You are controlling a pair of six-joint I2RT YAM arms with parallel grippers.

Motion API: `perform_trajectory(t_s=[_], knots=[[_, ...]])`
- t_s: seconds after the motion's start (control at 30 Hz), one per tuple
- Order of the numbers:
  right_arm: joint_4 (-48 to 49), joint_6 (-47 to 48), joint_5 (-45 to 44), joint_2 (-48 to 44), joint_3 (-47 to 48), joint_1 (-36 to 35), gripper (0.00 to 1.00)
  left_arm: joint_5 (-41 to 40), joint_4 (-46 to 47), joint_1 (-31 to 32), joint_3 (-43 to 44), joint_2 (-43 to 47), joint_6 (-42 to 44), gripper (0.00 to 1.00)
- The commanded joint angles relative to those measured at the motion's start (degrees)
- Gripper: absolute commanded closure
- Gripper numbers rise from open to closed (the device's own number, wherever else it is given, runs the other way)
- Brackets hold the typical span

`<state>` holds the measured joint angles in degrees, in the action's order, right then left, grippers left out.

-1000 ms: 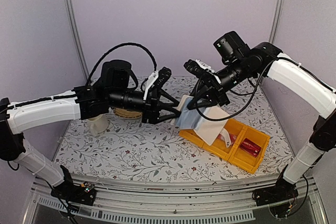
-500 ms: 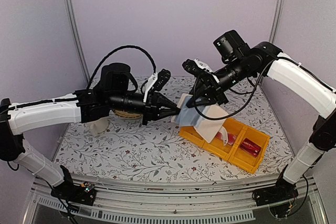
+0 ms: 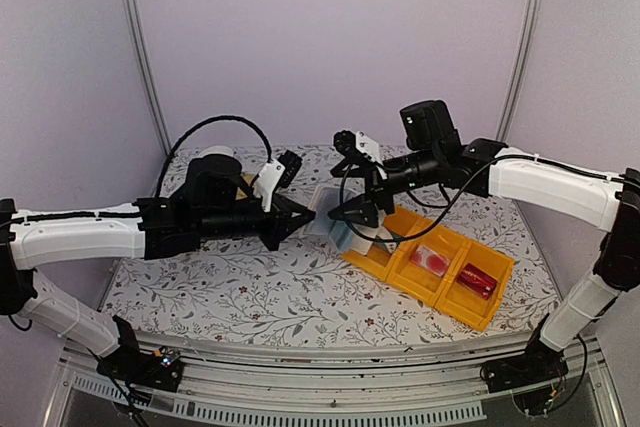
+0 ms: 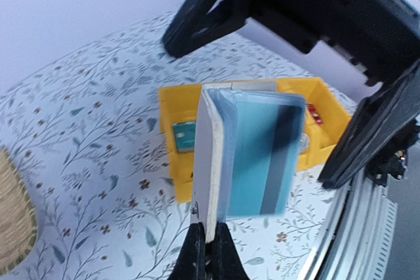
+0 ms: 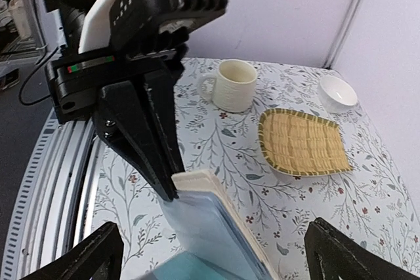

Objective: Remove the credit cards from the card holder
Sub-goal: Pass from the right arm to the left, then unfold the card holder at the center of the board.

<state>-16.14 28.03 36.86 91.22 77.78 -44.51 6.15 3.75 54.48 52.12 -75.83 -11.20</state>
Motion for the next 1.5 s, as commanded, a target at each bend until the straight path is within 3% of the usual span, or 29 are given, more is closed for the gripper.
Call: perform_trajectory(t_s=[0.0, 0.1, 0.3, 0.43, 0.6, 0.7, 0.8, 1.03, 1.23, 1.47], knots=[[18.6, -11.8, -9.2, -1.1, -4.8, 1.9, 0.01, -19.4, -8.5, -0.2, -0.4, 1.3, -5.2, 1.00], [21.5, -16.8, -12.2, -0.9, -6.0, 2.5, 0.01, -22.7, -12.1, -0.2, -0.3, 0.9, -6.2, 1.00], [25.8, -27.7, -10.7, 1.5, -7.8, 2.5, 0.01, -17.9, -8.8, -3.0, -5.4, 0.5, -12.3, 1.00], [29.1, -40.7, -9.7, 5.3, -10.3, 1.8, 0.10, -19.5, -13.3, -3.7, -4.9, -2.5, -16.0, 1.00], [25.8, -47.1, -13.1, 12.8, -8.9, -0.6, 0.18, -21.0, -20.4, -4.3, -2.2, -5.4, -18.5, 1.00], [25.0, -49.6, -8.8, 18.3, -4.8, -2.5, 0.24, -19.3, -22.3, -4.6, -1.1, -6.7, -18.7, 1.00], [21.7, -51.4, -5.6, 24.0, -0.4, -3.7, 0.36, -15.8, -22.0, -5.7, -1.8, -8.1, -19.3, 1.00], [16.4, -53.0, -6.1, 31.5, 5.8, -5.3, 0.55, -9.4, -21.7, -9.2, -2.8, -10.2, -21.7, 1.00], [12.3, -53.2, -5.1, 37.7, 9.4, -5.5, 0.64, -4.6, -17.9, -11.0, -4.2, -10.0, -22.3, 0.99], [11.8, -53.3, -5.6, 39.1, 9.2, -5.5, 0.66, 0.3, -13.3, -11.6, -6.8, -9.5, -22.4, 0.82]])
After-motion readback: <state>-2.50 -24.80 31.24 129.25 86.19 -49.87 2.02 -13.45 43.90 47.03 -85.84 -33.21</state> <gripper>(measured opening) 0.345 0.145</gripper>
